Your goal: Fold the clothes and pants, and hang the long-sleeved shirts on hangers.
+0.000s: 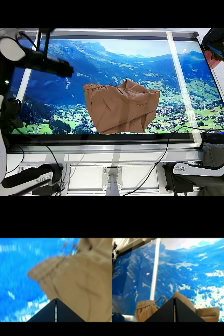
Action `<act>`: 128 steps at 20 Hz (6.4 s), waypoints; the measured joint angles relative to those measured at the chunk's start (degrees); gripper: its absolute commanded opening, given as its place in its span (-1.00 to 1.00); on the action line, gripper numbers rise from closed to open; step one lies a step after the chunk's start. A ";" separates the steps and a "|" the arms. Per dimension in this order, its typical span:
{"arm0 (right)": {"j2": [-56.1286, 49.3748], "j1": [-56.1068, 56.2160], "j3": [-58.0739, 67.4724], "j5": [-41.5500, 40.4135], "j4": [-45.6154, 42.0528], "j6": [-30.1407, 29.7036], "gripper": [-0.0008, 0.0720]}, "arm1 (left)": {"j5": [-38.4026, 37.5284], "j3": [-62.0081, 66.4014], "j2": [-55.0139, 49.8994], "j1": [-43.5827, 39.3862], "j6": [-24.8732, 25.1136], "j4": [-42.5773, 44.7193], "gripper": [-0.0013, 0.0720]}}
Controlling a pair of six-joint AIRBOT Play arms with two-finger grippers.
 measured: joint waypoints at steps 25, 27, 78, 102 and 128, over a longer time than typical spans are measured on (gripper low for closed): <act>4.07 10.03 -27.17 2.03 16.74 -5.53 0.61 | 26.82 -14.23 -23.34 3.63 -6.29 -26.08 -0.45; 4.07 10.67 -27.19 1.68 16.83 -5.51 -0.89 | 28.79 -14.21 -23.69 3.63 -6.23 -28.70 -0.92; 15.67 19.71 -80.81 -33.97 11.52 -0.15 0.32 | 6.73 -14.23 -3.58 5.40 -38.80 43.15 -0.93; 14.86 10.01 -36.85 -33.42 -4.07 13.84 -0.95 | 16.09 -14.23 3.80 7.69 -46.56 35.87 -0.93; 13.27 9.60 -29.22 -49.92 -15.28 15.58 -0.95 | 51.41 -6.56 2.84 12.28 -50.82 20.59 -0.93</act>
